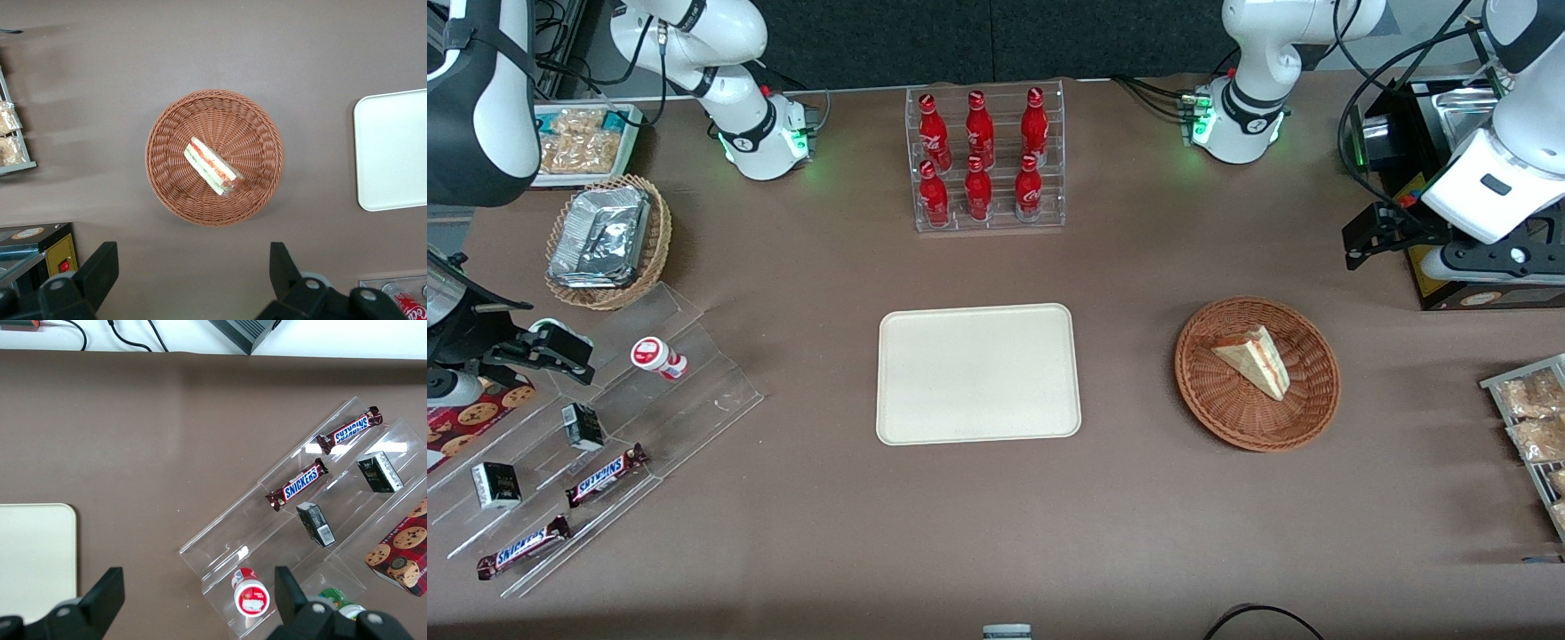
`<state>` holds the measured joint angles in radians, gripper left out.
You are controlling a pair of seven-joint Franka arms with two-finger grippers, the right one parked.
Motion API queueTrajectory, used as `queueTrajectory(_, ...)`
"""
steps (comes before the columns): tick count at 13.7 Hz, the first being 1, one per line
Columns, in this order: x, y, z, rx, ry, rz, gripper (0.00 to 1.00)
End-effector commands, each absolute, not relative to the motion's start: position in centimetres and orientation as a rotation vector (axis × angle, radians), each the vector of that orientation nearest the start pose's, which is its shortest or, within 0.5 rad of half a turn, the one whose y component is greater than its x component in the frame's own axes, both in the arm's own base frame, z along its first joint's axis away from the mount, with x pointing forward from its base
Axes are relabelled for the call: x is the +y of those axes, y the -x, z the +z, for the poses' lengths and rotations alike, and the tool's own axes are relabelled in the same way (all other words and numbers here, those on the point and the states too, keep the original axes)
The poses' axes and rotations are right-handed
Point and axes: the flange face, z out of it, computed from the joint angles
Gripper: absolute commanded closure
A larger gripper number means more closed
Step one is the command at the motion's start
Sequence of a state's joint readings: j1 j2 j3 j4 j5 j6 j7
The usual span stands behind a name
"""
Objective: Place sandwich from basket to tray
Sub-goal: 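Move the left gripper down over the wrapped sandwich in the wicker basket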
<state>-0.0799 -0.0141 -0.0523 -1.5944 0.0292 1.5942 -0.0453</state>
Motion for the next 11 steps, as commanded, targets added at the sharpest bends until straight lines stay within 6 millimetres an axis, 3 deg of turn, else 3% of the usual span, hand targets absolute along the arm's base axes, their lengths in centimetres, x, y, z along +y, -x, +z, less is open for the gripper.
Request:
queueTrajectory(1, -6.8, -54.6, 62.1, 0.134, 3.113, 0.02, 0.0)
queueTrajectory(4, -6.8, -54.9, 60.9, 0.125, 3.111, 0.058, 0.0)
queueTrajectory(5, -7.0, -55.5, 59.2, 0.099, 3.108, 0.105, 0.0)
queueTrajectory(8, -7.3, -56.9, 54.0, -0.303, 3.1, 0.234, 0.0)
queueTrajectory(11, -7.3, -58.9, 47.1, -0.686, 2.991, 0.347, 0.0)
